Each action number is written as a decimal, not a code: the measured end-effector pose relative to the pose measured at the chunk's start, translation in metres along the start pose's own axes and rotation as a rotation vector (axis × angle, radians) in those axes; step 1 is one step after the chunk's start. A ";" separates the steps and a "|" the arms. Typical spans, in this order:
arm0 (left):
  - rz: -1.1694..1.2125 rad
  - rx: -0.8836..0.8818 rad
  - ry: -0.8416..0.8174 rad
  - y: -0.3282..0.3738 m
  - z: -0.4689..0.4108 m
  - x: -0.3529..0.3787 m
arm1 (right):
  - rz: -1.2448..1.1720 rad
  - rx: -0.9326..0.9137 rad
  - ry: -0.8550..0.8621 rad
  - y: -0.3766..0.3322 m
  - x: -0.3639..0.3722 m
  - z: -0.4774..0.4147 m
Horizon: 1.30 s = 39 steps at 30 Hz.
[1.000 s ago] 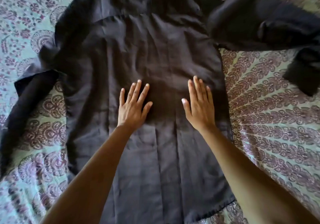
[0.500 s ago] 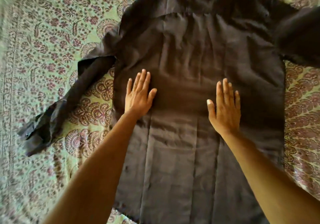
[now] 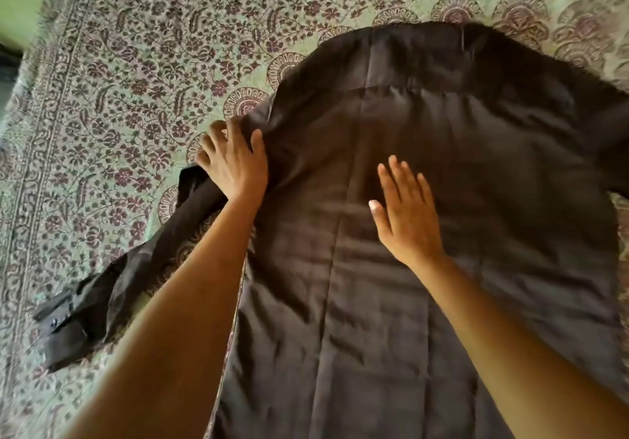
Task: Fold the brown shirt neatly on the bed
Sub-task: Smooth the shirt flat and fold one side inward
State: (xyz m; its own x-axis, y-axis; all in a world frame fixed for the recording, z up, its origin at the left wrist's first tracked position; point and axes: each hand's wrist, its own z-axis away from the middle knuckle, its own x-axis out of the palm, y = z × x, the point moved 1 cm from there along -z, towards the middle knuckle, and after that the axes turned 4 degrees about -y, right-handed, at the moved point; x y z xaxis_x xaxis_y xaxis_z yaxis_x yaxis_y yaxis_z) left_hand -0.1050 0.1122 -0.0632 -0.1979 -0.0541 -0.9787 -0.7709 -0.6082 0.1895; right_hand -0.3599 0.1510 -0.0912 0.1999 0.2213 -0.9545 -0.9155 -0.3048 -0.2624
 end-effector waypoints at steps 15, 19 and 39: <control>0.081 0.594 0.149 0.002 -0.022 0.003 | 0.050 -0.002 -0.034 -0.026 0.033 -0.066; -0.098 0.986 -0.242 -0.020 0.047 0.045 | 0.074 -0.055 -0.060 -0.014 0.027 -0.070; -0.191 0.446 -0.298 -0.144 0.181 0.031 | 0.111 0.164 -0.054 0.049 0.028 0.104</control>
State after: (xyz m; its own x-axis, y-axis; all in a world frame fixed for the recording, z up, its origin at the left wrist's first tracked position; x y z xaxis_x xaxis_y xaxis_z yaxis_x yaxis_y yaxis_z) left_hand -0.1097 0.3413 -0.1070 -0.1426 0.2891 -0.9466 -0.9779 -0.1886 0.0897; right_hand -0.4357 0.2391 -0.1164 0.0796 0.2457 -0.9661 -0.9764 -0.1761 -0.1253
